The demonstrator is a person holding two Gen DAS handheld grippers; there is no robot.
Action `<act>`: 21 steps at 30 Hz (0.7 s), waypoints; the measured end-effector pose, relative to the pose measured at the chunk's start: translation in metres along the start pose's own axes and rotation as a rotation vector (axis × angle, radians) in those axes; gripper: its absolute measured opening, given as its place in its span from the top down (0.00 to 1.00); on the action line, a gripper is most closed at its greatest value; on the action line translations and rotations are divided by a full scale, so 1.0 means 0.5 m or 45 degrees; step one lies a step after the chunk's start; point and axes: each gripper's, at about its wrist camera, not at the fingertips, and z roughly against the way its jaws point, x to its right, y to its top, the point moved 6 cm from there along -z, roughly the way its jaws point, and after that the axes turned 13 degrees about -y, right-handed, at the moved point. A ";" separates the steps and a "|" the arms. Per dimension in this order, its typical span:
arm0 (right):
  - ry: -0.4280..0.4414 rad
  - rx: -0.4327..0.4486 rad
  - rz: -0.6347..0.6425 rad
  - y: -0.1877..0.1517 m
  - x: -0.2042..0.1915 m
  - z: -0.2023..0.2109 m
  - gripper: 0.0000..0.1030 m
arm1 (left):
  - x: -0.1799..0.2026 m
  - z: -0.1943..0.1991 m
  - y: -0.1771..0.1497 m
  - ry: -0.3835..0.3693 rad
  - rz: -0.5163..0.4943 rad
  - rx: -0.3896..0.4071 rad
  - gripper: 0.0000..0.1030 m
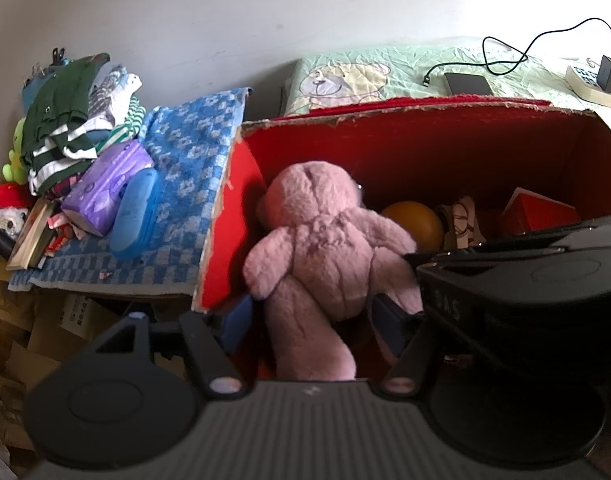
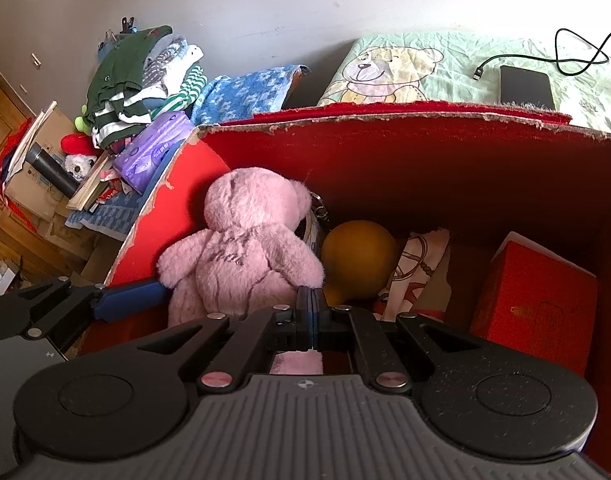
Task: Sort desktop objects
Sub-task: 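Lower the pink teddy bear into the red box with both grippers, then open both grippers and move them back to the plush toys on the bed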
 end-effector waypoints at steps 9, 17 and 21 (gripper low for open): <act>0.013 0.055 -0.009 -0.004 0.000 0.011 0.96 | -0.001 0.001 0.000 0.015 0.023 0.002 0.31; 0.017 0.108 -0.022 -0.005 -0.001 0.021 0.93 | 0.005 -0.002 -0.004 0.059 0.014 0.011 0.29; 0.062 0.095 -0.065 -0.003 0.005 0.021 0.85 | 0.012 -0.009 -0.006 0.115 -0.005 0.013 0.27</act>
